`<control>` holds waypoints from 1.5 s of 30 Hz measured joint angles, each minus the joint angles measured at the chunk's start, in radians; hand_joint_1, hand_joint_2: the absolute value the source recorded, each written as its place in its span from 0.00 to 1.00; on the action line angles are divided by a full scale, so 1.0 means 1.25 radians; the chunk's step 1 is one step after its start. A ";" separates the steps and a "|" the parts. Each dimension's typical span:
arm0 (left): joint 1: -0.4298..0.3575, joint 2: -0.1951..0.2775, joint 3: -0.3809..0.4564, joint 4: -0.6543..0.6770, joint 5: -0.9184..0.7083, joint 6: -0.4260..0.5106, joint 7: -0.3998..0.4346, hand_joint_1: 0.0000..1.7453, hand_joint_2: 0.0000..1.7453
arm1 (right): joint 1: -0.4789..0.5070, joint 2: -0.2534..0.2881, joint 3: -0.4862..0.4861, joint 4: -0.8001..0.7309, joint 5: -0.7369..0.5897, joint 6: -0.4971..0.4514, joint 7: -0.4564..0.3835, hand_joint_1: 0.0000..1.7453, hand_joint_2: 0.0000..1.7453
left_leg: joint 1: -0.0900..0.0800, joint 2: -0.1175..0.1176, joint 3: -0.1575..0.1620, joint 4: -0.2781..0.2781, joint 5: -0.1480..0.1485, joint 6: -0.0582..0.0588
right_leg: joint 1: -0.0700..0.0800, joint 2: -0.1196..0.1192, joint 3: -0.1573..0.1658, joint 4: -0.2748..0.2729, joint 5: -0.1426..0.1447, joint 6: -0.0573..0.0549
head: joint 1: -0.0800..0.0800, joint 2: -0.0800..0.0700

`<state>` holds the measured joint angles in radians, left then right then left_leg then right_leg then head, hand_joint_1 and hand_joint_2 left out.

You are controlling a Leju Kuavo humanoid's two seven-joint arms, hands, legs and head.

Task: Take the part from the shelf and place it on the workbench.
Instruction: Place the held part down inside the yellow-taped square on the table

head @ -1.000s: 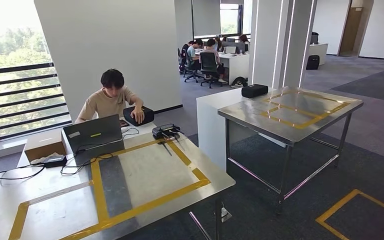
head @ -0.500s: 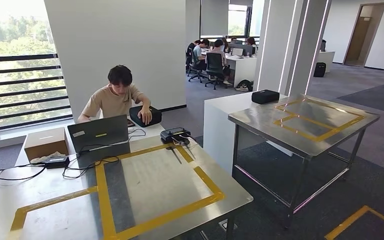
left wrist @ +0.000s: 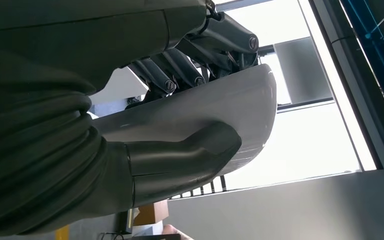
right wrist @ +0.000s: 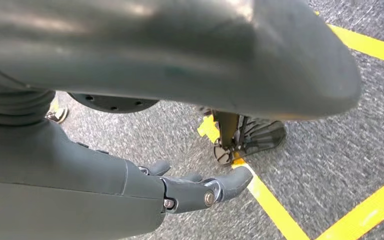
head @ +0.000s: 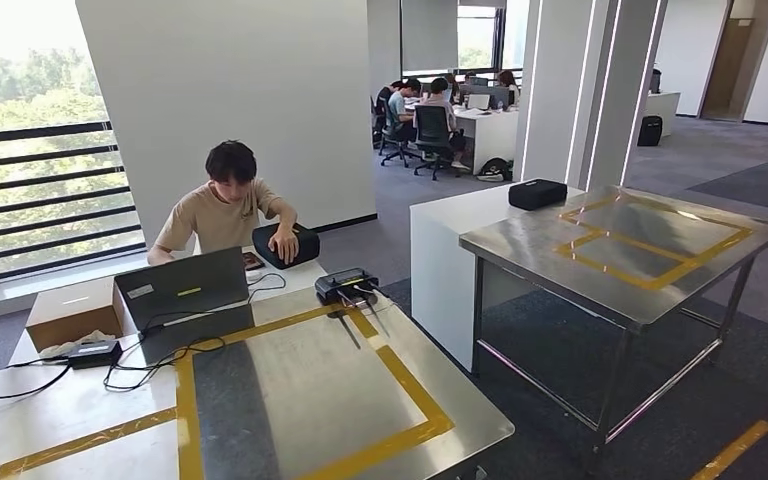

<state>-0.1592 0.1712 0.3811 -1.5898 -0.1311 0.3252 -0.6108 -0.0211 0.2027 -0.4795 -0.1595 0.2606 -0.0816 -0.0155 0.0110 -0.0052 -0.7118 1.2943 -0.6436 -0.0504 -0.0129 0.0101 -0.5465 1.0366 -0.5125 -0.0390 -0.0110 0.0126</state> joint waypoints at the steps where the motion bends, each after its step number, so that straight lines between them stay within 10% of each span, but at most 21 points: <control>1: 0.000 0.000 0.000 0.000 -0.002 0.000 0.001 1.00 1.00 | 0.000 0.000 0.000 0.000 0.000 -0.001 0.000 0.00 0.00 | 0.002 0.001 0.001 -0.033 0.016 0.000 | -0.002 0.000 0.013 0.000 -0.011 0.003 | 0.000 0.000; 4: 0.000 -0.002 -0.001 0.004 -0.009 0.000 0.004 1.00 1.00 | -0.001 0.000 0.000 0.000 0.000 -0.003 0.000 0.00 0.00 | 0.006 0.010 0.019 -0.168 0.154 0.001 | -0.004 0.001 0.045 0.002 -0.044 0.018 | -0.001 0.000; 6: 0.000 -0.004 -0.001 0.007 -0.011 -0.001 0.008 1.00 1.00 | -0.001 0.000 0.000 0.000 0.001 -0.004 -0.001 0.00 0.00 | 0.005 0.014 0.026 -0.198 0.192 0.013 | -0.002 -0.001 0.059 0.000 -0.058 0.031 | -0.001 0.000; 9: -0.003 -0.005 -0.002 0.007 -0.013 -0.002 0.009 1.00 1.00 | -0.005 0.000 0.000 -0.001 0.001 -0.004 -0.002 0.00 0.00 | 0.006 0.009 0.049 -0.202 0.177 0.034 | -0.001 -0.003 0.057 0.036 -0.048 0.044 | 0.002 0.000; 13: -0.006 -0.007 -0.003 0.009 -0.013 -0.007 0.012 1.00 1.00 | -0.009 0.000 0.000 -0.001 0.000 -0.003 -0.001 0.00 0.00 | 0.003 0.006 0.081 -0.203 0.147 0.051 | 0.001 -0.004 -0.064 0.200 -0.104 0.049 | 0.005 0.000; 16: -0.010 -0.009 -0.005 0.017 -0.009 -0.017 0.025 1.00 1.00 | -0.007 0.000 -0.003 -0.001 0.000 -0.003 -0.001 0.00 0.00 | -0.003 0.003 0.114 -0.203 0.121 0.051 | 0.007 -0.004 -0.110 0.184 -0.113 0.041 | 0.006 0.000; 19: -0.025 -0.009 -0.013 0.038 -0.011 -0.038 0.065 1.00 1.00 | -0.005 -0.002 -0.006 0.000 0.000 -0.003 -0.002 0.00 0.00 | -0.009 -0.001 0.147 -0.202 0.094 0.048 | 0.020 -0.003 -0.100 0.052 0.014 0.018 | 0.007 0.000; 21: -0.037 -0.005 -0.022 0.065 -0.020 -0.053 0.102 1.00 1.00 | -0.002 -0.003 -0.007 0.000 0.000 -0.002 -0.003 0.00 0.00 | -0.012 -0.005 0.155 -0.200 0.082 0.041 | 0.023 0.000 -0.095 0.018 0.058 0.010 | 0.006 0.000; 30: -0.171 0.054 -0.099 0.285 -0.248 -0.086 0.208 1.00 1.00 | -0.010 -0.004 -0.009 0.000 0.016 0.005 0.000 0.00 0.00 | -0.015 -0.005 0.177 -0.230 0.075 0.036 | 0.020 0.008 -0.083 0.006 0.060 0.007 | 0.002 0.000; 40: -0.324 0.072 -0.427 0.697 -0.825 -0.007 0.333 1.00 1.00 | -0.008 -0.004 -0.014 0.000 0.022 0.009 0.019 0.00 0.00 | -0.016 0.000 0.182 -0.234 0.075 0.031 | 0.018 0.011 -0.072 0.006 0.059 0.005 | 0.002 0.000; 44: -0.330 0.070 -0.501 0.781 -0.854 -0.014 0.347 0.00 1.00 | -0.003 -0.004 -0.018 0.000 0.023 0.010 0.022 0.00 0.00 | -0.017 0.002 0.183 -0.234 0.075 0.031 | 0.017 0.013 -0.072 0.006 0.059 0.005 | 0.002 0.000; 45: -0.333 0.070 -0.511 0.794 -0.857 -0.015 0.348 0.00 1.00 | -0.002 -0.004 -0.019 0.000 0.023 0.010 0.022 0.00 0.00 | -0.017 0.002 0.183 -0.234 0.075 0.031 | 0.017 0.013 -0.072 0.006 0.059 0.005 | 0.002 0.000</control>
<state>-0.5750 0.2591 -0.2572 -0.5971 -1.2019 0.3068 -0.1755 -0.0238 0.1976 -0.5029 -0.1598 0.2893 -0.0690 0.0121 -0.0105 -0.0031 -0.4837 1.0023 -0.5503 -0.0116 0.0080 0.0262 -0.6364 1.0444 -0.4387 -0.0322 -0.0080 0.0129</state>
